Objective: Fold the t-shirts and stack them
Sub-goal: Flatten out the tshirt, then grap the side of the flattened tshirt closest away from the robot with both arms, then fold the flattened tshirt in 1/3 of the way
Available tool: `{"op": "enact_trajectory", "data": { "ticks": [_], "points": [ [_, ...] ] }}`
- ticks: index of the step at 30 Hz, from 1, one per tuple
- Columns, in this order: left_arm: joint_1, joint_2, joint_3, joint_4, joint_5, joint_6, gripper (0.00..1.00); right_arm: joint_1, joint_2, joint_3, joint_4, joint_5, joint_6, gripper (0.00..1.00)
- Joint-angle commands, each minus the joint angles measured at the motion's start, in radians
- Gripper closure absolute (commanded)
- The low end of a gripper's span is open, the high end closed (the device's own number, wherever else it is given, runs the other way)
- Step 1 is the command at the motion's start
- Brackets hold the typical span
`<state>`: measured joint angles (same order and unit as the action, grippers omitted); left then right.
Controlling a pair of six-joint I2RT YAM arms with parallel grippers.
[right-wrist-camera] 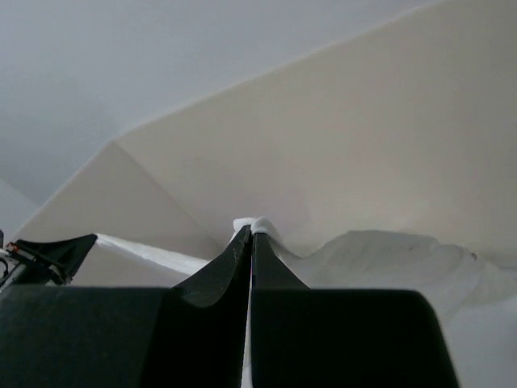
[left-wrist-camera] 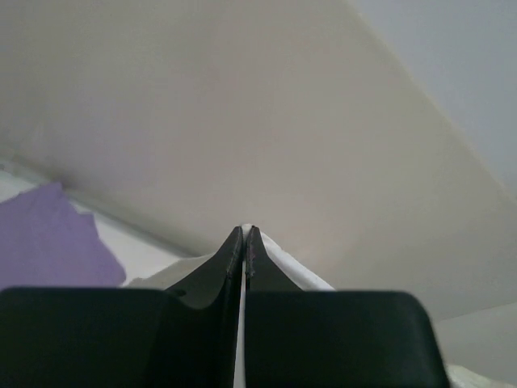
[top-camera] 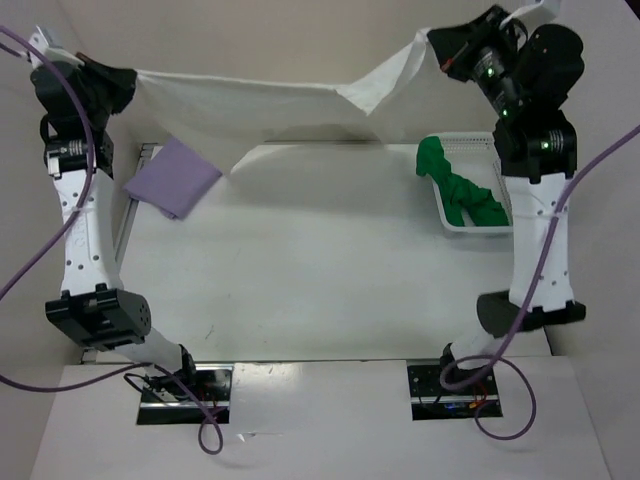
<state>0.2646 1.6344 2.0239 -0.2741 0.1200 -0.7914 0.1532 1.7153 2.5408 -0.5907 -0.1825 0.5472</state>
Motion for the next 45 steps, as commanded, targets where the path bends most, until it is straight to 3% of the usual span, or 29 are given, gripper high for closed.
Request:
{"op": "enact_trajectory", "data": {
  "ticks": [1,3,5,6,9,14,19,26,30,33,37,41,45],
  "points": [
    [-0.004,-0.1,-0.273,0.102,0.032,0.001,1.0,-0.006,-0.159,-0.435,0.067,-0.032,-0.058,1.0],
    [-0.004,-0.197,-0.425,0.154,0.032,0.001,1.0,-0.006,-0.3,-0.739,0.1,-0.011,-0.072,1.0],
    [-0.004,-0.272,-0.629,0.185,0.032,0.014,1.0,-0.015,-0.371,-0.941,0.114,-0.002,-0.072,1.0],
    [-0.004,-0.29,-0.692,0.185,0.032,0.014,1.0,-0.015,-0.432,-1.143,0.126,-0.002,-0.063,1.0],
    [-0.004,-0.376,-0.916,0.216,0.032,0.035,1.0,-0.015,-0.5,-1.461,0.172,0.0,-0.018,1.0],
    [-0.004,-0.452,-1.171,0.22,-0.006,0.089,1.0,-0.015,-0.557,-1.688,0.141,0.014,0.057,1.0],
    [-0.004,-0.514,-1.321,0.138,-0.005,0.072,1.0,-0.015,-0.654,-1.737,0.019,-0.063,0.151,1.0],
    [-0.004,-0.611,-1.291,-0.137,-0.054,0.081,1.0,0.031,-0.888,-1.779,-0.225,-0.097,0.275,1.0],
    [-0.004,-0.602,-1.219,-0.246,0.03,0.109,1.0,0.031,-0.927,-1.734,-0.313,-0.063,0.275,1.0],
    [-0.017,-0.59,-1.197,-0.315,0.104,0.132,1.0,0.031,-0.89,-1.723,-0.313,-0.063,0.275,1.0],
    [-0.018,-0.568,-1.156,-0.363,0.034,0.152,1.0,0.031,-0.829,-1.723,-0.255,-0.04,0.263,1.0],
    [0.007,-0.47,-1.137,-0.251,0.043,0.152,1.0,0.031,-0.699,-1.714,-0.07,-0.031,0.241,1.0],
    [0.007,-0.374,-1.114,-0.163,0.024,0.129,1.0,-0.021,-0.547,-1.601,0.029,-0.021,0.197,1.0]
  ]
}}
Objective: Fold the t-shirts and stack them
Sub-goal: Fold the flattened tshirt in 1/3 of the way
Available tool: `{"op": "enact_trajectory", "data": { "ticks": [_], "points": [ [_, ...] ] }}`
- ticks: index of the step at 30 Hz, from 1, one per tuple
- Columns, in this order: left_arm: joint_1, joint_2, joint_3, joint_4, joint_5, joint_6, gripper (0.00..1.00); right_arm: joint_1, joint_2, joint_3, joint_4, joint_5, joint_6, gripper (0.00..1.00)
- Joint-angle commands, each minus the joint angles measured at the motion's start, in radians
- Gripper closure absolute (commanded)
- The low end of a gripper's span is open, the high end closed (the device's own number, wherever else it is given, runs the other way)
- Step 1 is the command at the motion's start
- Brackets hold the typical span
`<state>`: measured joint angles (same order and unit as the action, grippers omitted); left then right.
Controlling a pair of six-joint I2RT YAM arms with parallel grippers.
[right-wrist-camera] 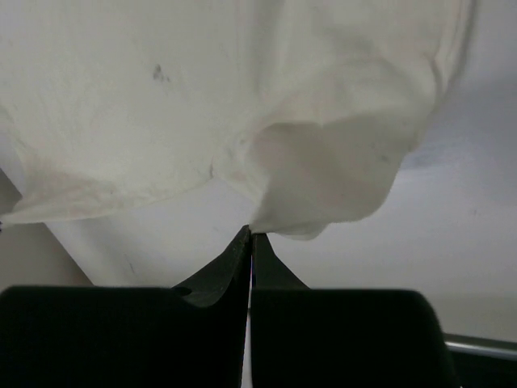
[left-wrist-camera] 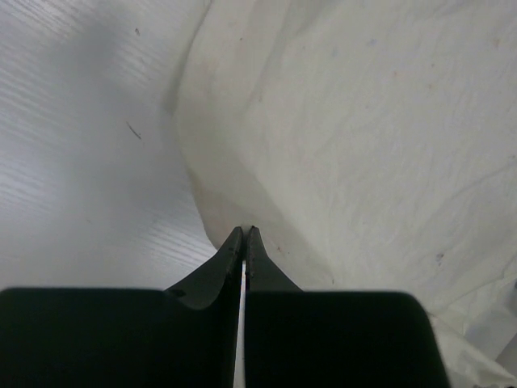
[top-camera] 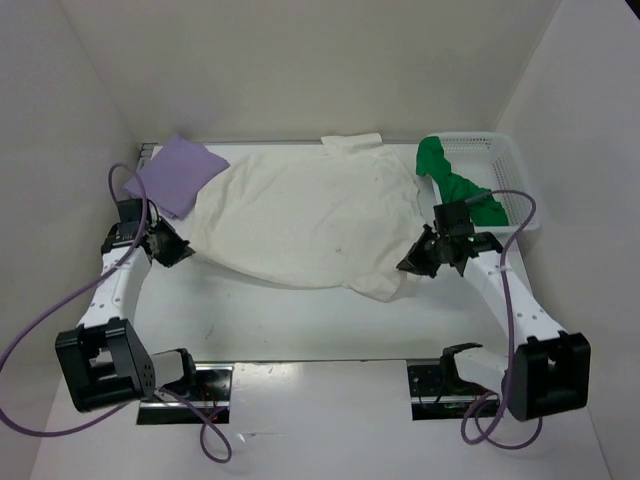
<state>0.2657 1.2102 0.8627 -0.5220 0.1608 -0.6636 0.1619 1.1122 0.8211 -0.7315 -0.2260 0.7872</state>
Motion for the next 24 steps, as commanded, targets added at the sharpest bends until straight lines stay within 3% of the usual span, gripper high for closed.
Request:
{"op": "enact_trajectory", "data": {
  "ticks": [1,7,24],
  "points": [
    [0.006,0.07,0.059,0.085,-0.017,0.001,1.0,-0.03,0.107,0.142,0.181,0.036,-0.054,1.0],
    [0.006,0.216,0.101,0.18,-0.056,-0.008,1.0,-0.097,0.322,0.3,0.254,0.065,-0.124,1.0],
    [-0.014,0.5,0.245,0.298,-0.096,-0.039,1.0,-0.125,0.787,0.806,0.319,0.103,-0.19,1.0]
  ]
}}
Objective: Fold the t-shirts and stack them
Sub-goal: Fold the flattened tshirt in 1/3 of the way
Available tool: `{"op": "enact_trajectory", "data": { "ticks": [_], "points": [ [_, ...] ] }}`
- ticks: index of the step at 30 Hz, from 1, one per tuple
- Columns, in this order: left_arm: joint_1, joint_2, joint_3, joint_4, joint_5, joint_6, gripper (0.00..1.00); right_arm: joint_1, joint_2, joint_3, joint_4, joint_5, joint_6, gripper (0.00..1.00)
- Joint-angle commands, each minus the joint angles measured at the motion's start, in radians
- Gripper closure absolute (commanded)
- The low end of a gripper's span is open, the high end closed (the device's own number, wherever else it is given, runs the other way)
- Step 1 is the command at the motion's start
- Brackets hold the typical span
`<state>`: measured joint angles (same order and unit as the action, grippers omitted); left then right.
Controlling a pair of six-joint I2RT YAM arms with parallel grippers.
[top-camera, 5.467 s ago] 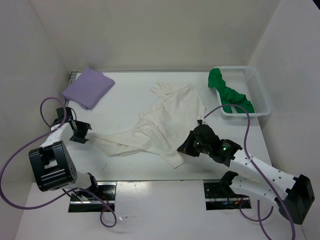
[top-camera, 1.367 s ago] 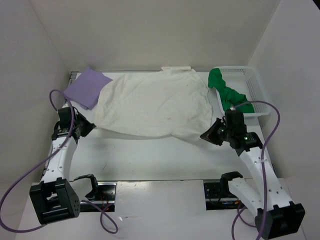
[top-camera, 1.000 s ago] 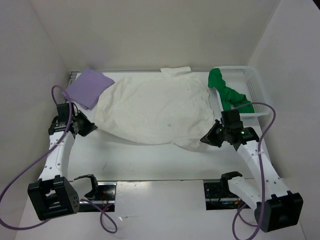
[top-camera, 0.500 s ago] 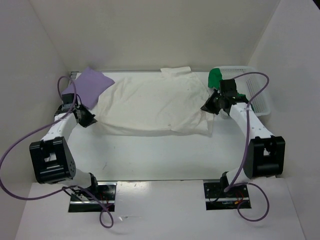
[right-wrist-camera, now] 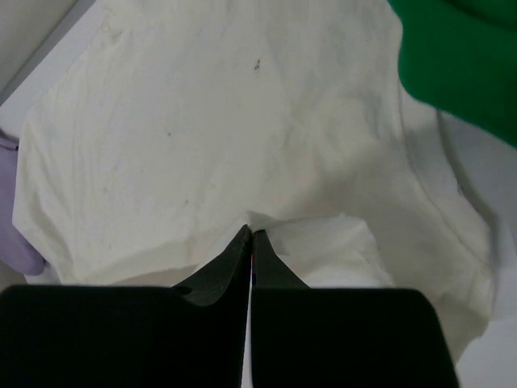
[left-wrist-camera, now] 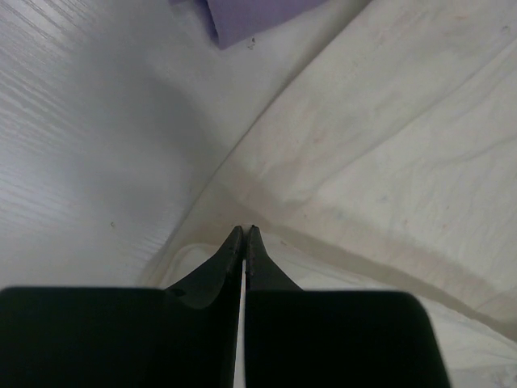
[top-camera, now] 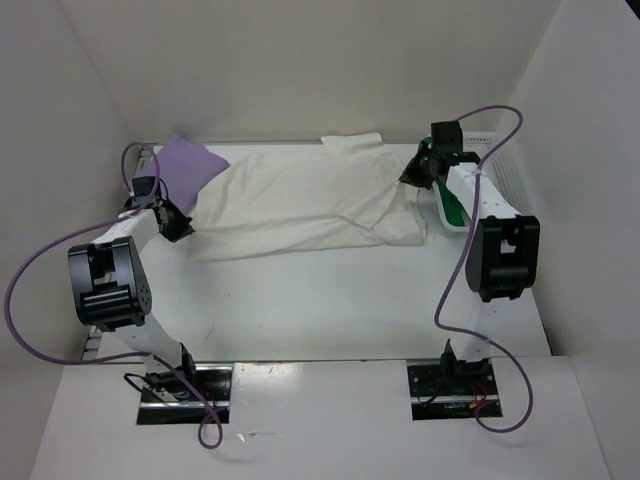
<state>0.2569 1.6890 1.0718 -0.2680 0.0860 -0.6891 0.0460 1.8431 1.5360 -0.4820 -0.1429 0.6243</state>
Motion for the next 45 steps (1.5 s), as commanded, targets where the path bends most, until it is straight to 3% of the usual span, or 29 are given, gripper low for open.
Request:
{"op": "enact_trajectory", "data": {
  "ticks": [1,7,10,11,15,17,20,23,24,28,32,33,34,36,41,45],
  "points": [
    [-0.005,0.035,0.036,0.056,-0.022,-0.023,1.0,-0.009,0.077,0.117,0.069,0.02,-0.037,1.0],
    [-0.025,0.057,0.036,0.111,-0.022,-0.052,0.99,-0.009,0.245,0.286,0.057,0.046,-0.048,1.0],
    [-0.034,0.057,0.036,0.145,-0.022,-0.065,0.92,-0.009,0.268,0.314,0.057,0.055,-0.037,0.96],
    [-0.034,0.038,0.025,0.163,-0.022,-0.075,0.77,-0.009,0.268,0.305,0.057,0.068,-0.037,0.85],
    [-0.034,-0.064,-0.004,0.173,-0.043,-0.075,0.43,-0.009,0.184,0.279,0.066,0.068,-0.037,0.67],
    [-0.034,-0.141,-0.019,0.145,-0.072,-0.049,0.37,0.0,0.136,0.265,0.066,0.078,-0.046,0.66],
    [-0.008,-0.221,-0.075,0.105,-0.049,-0.04,0.41,0.0,0.0,0.152,0.083,0.078,-0.046,0.64],
    [-0.008,-0.281,-0.183,0.082,0.044,-0.067,0.54,0.009,-0.161,-0.07,0.12,0.034,-0.014,0.86],
    [-0.008,-0.301,-0.215,0.07,0.044,-0.079,0.58,0.009,-0.2,-0.136,0.155,0.016,-0.003,1.0],
    [0.001,-0.319,-0.363,0.113,0.057,-0.157,0.78,0.018,-0.353,-0.396,0.19,-0.011,0.017,1.0],
    [0.001,-0.275,-0.378,0.153,0.07,-0.228,0.8,0.018,-0.435,-0.575,0.201,-0.029,0.028,1.0],
    [0.001,-0.259,-0.378,0.168,0.054,-0.26,0.75,0.018,-0.447,-0.594,0.215,-0.029,0.041,1.0],
    [0.001,-0.259,-0.378,0.177,0.032,-0.28,0.7,0.018,-0.447,-0.628,0.229,-0.04,0.054,0.98],
    [0.001,-0.247,-0.401,0.208,0.032,-0.331,0.7,0.018,-0.447,-0.649,0.229,-0.04,0.054,0.95],
    [0.001,-0.215,-0.437,0.254,-0.003,-0.371,0.68,0.018,-0.456,-0.724,0.244,0.012,0.098,0.7],
    [0.001,-0.152,-0.427,0.254,0.006,-0.359,0.68,0.018,-0.456,-0.799,0.295,0.057,0.196,0.6]
  ]
}}
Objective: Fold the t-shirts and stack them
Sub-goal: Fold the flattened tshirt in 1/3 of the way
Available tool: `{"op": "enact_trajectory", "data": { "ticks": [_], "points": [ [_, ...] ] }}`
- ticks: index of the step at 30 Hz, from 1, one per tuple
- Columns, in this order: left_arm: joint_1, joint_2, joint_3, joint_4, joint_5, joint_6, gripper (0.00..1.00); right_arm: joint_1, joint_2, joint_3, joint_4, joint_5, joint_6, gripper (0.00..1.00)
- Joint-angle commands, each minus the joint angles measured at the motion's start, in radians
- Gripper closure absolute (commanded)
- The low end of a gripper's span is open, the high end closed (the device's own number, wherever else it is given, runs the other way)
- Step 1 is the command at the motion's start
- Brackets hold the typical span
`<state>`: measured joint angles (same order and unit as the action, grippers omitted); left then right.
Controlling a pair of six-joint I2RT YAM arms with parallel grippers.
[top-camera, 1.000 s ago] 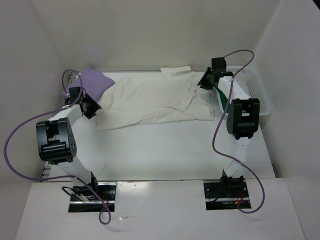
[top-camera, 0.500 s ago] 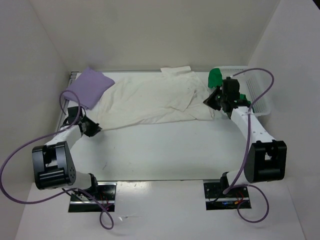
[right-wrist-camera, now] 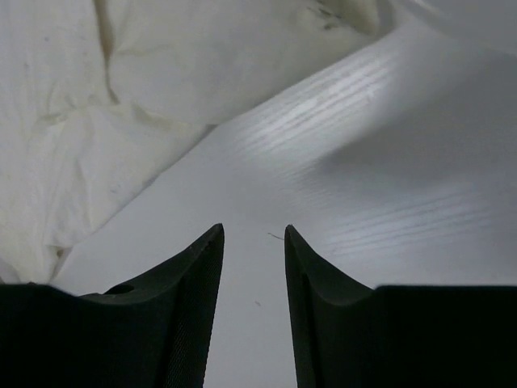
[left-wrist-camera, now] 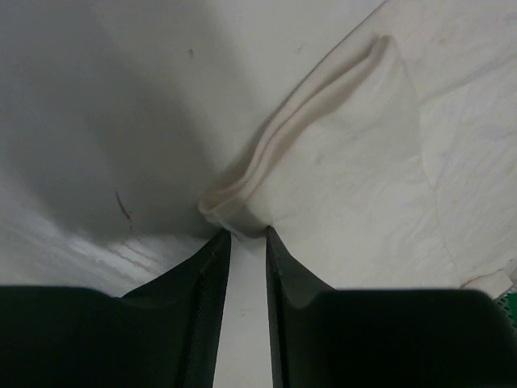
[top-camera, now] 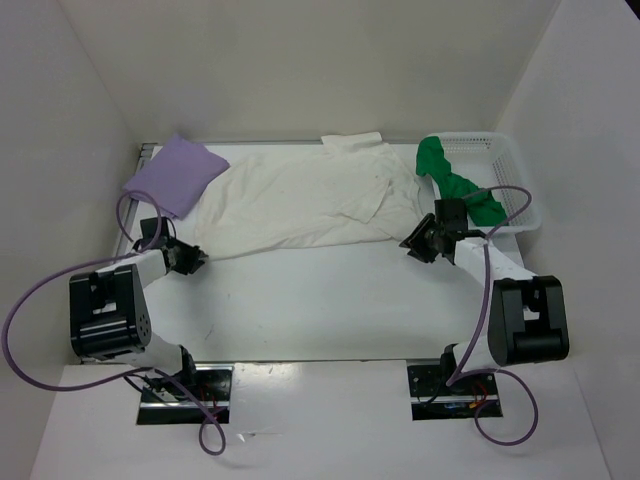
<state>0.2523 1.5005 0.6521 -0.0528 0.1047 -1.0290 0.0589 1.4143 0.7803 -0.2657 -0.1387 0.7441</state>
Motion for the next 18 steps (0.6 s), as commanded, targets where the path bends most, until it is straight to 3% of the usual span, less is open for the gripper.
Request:
{"op": "enact_trajectory", "data": {
  "ticks": [1,8,11,15,18],
  "points": [
    [0.005,0.052,-0.008,0.048,-0.025,-0.019,0.68,-0.005,-0.028,-0.055,0.101,0.066,0.093,0.58],
    [0.015,0.104,0.018,0.07,-0.036,-0.019,0.66,-0.019,0.032,-0.067,0.198,0.125,0.195,0.5],
    [0.015,0.104,0.027,0.079,-0.036,-0.009,0.75,-0.019,0.043,-0.079,0.255,0.157,0.248,0.5],
    [0.015,0.104,0.06,0.058,-0.063,0.047,0.97,-0.019,0.055,-0.07,0.255,0.22,0.268,0.5],
    [0.054,0.113,0.06,0.024,-0.051,0.082,1.0,-0.019,0.066,-0.059,0.246,0.247,0.278,0.5]
  ]
}}
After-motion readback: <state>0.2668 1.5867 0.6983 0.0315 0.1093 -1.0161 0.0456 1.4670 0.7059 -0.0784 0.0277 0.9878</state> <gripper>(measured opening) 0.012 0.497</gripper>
